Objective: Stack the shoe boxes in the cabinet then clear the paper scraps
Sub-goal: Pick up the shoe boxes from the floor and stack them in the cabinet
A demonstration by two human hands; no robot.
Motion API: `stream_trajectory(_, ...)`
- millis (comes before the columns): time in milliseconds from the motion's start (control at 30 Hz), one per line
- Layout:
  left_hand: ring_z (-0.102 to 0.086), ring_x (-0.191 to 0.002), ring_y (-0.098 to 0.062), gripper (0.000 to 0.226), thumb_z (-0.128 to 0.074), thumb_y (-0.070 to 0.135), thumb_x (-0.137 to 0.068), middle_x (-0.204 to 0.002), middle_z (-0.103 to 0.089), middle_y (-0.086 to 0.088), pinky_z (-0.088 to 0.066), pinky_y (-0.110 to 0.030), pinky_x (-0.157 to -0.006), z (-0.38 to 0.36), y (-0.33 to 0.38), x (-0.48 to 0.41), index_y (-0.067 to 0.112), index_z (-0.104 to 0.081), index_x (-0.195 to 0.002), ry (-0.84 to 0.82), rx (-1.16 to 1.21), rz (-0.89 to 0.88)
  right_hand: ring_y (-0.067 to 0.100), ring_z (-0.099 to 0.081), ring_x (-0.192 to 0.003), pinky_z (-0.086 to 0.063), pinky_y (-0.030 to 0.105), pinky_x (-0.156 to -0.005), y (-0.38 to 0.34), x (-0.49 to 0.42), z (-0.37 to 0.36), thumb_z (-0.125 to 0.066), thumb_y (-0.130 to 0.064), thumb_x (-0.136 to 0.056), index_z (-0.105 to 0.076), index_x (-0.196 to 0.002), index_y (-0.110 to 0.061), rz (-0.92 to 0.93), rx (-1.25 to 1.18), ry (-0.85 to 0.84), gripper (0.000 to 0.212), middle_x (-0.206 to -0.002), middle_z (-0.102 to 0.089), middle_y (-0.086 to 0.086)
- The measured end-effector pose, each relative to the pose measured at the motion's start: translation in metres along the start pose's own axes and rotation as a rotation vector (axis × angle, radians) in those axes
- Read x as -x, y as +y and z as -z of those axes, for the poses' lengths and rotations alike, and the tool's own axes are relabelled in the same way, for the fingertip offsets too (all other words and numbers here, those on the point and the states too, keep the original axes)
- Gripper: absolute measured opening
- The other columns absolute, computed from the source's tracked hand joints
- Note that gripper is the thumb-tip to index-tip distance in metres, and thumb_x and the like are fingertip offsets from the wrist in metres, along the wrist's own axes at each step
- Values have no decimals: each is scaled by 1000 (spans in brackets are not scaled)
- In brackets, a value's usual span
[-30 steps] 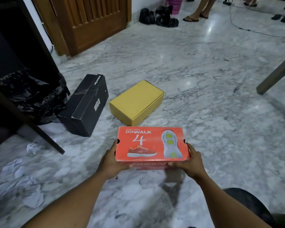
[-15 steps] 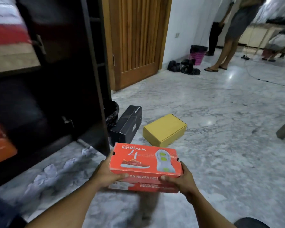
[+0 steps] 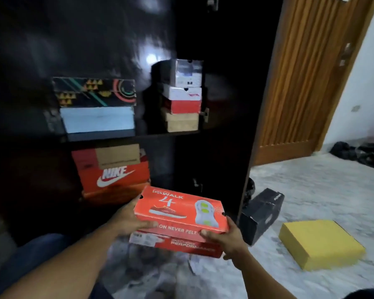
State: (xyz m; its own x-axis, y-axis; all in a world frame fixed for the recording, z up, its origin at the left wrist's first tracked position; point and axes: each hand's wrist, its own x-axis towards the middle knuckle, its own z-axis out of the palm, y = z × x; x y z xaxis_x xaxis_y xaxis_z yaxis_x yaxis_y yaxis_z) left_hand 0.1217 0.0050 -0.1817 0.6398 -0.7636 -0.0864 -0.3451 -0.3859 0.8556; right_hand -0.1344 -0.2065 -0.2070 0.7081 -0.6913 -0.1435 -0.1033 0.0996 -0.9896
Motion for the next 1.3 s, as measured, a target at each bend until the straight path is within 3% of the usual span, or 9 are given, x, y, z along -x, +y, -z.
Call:
stream_trajectory(300, -68, -110, -9, 127, -95, 67, -35, -119, -71, 12, -52, -41, -103, 168, 60, 26, 39, -42, -147, 535, -4, -65, 18, -76, -88, -60, 28, -66, -160, -101, -130, -94, -1, -58, -63, -120, -14, 384, 44, -231, 70, -106, -77, 8)
stream_trajectory(433, -70, -101, -7, 81, -97, 35, -59, -110, -74, 11, -57, -37, -95, 213, 110, 7, 31, -58, -131, 735, 11, -216, 12, -75, -91, -59, 22, -67, -234, -131, -163, -91, 5, -60, -58, -125, -9, 572, 1, -202, 74, -110, -74, 7)
stream_trajectory(533, -70, -101, -7, 71, -94, 22, -68, -112, -74, 9, -56, -32, -92, 244, 141, -22, 26, -60, -130, 858, 53, -323, 1, -70, -90, -58, 17, -71, -284, -159, -182, -96, -6, -57, -48, -123, -17, 684, -30, -131, 83, -112, -68, -3)
stream_trajectory(733, -67, -105, -17, 72, -93, 25, -69, -115, -70, 1, -54, -30, -90, 309, 191, -99, 16, -58, -132, 1102, 128, -371, 10, -63, -111, -54, 38, -99, -364, -235, -225, -99, -42, -53, -44, -134, -25, 871, 4, 25, 99, -128, -60, 2)
stream_trajectory(800, -60, -119, -22, 84, -90, 26, -72, -129, -61, -4, -50, -35, -99, 325, 202, -120, 18, -47, -143, 1186, 122, -370, 17, -60, -120, -51, 45, -104, -383, -263, -239, -93, -58, -54, -40, -138, -34, 889, 32, 75, 102, -134, -57, 1)
stream_trajectory(867, -48, -133, -24, 95, -86, 23, -77, -144, -48, -8, -42, -39, -111, 335, 209, -139, 18, -30, -154, 1248, 128, -371, 20, -59, -120, -49, 49, -105, -394, -290, -253, -88, -46, -68, -36, -139, -28, 918, 27, 82, 90, -134, -58, 2)
stream_trajectory(1033, -56, -115, -14, 74, -80, 13, -80, -143, -35, -7, -39, -7, -89, 345, 190, -180, 8, -37, -140, 1237, 6, -360, 18, -67, -110, -53, 48, -101, -391, -342, -278, -85, -47, -68, -49, -129, -19, 887, 41, -35, 76, -122, -66, 4)
stream_trajectory(1167, -32, -145, -23, 76, -78, 22, -85, -166, 2, -4, -31, -18, -104, 351, 163, -205, 12, -34, -146, 1089, -239, -238, 13, -53, -124, -40, 35, -114, -381, -367, -286, -80, -19, -84, -45, -145, -15, 868, 207, -154, 70, -143, -52, 8)
stream_trajectory(1300, -21, -147, -27, 92, -77, 37, -84, -160, -7, -2, -24, -30, -118, 361, 153, -226, 10, -25, -156, 982, -402, -125, 22, -38, -143, -28, 41, -123, -377, -386, -301, -80, -25, -84, -37, -153, -17, 881, 457, -147, 82, -158, -29, 7)
